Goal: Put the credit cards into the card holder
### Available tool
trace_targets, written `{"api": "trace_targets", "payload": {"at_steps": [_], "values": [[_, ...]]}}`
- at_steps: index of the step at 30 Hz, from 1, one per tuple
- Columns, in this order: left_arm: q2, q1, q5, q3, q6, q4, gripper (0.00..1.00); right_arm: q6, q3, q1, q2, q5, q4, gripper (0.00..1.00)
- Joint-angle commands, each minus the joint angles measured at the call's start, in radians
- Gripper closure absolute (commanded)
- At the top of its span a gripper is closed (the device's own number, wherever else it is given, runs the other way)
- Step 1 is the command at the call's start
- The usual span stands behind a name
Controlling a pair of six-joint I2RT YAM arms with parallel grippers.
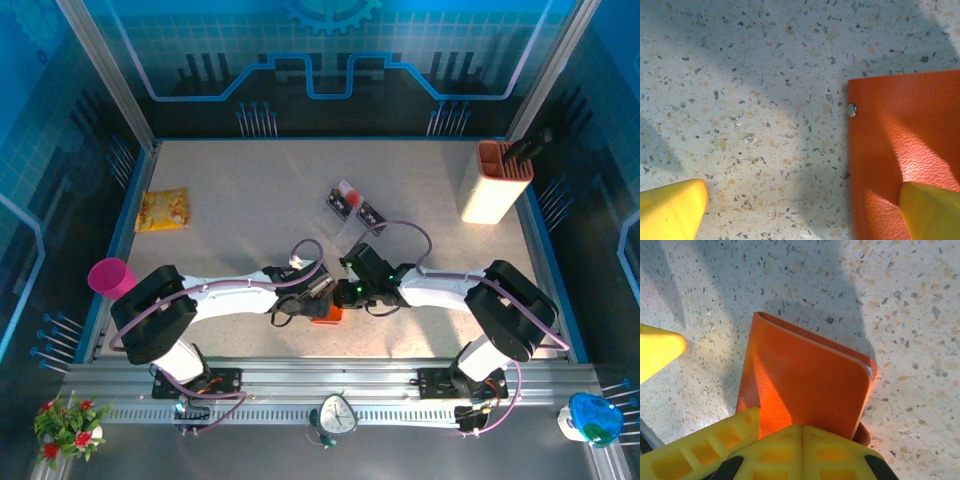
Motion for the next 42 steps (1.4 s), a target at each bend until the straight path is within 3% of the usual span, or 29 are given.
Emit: {"api": "trace_targets", "payload": {"at_steps": [1, 5, 13, 20, 29, 32, 35, 38, 42], "values": [[0.021, 0.000, -0.041, -0.050, 0.011, -0.072, 0.01, 0.015, -0.067, -0.017, 0.087, 0.015, -0.054, 1.00], [0.007, -0.001, -0.039, -0.055, 0.003, -0.072, 0.01, 0.020, -0.072, -0.018, 0.055, -0.018, -0.026, 1.00], [-0.038, 0.000, -0.041, -0.038, -0.009, -0.078, 0.01, 0.008, -0.025, -0.029, -0.111, -0.080, 0.000, 0.70], [-0.114, 0.002, -0.063, -0.010, -0.017, -0.101, 0.01, -0.001, -0.022, -0.093, -0.277, -0.045, -0.087, 0.57], [-0.327, 0.047, -0.166, 0.013, -0.014, -0.092, 0.01, -0.062, -0.093, -0.215, -0.495, 0.010, -0.160, 0.40], [-0.431, 0.119, -0.179, -0.019, 0.013, -0.039, 0.01, -0.110, -0.090, -0.251, -0.571, 0.066, -0.203, 0.26], [-0.537, 0.215, -0.210, -0.057, 0.067, 0.021, 0.01, -0.162, -0.065, -0.275, -0.626, 0.193, -0.271, 0.00], [-0.637, 0.290, -0.279, -0.092, 0.171, 0.096, 0.01, -0.234, -0.045, -0.283, -0.656, 0.373, -0.307, 0.00], [-0.738, 0.380, -0.384, -0.180, 0.319, 0.284, 0.01, -0.385, -0.065, -0.300, -0.667, 0.558, -0.225, 0.00]]}}
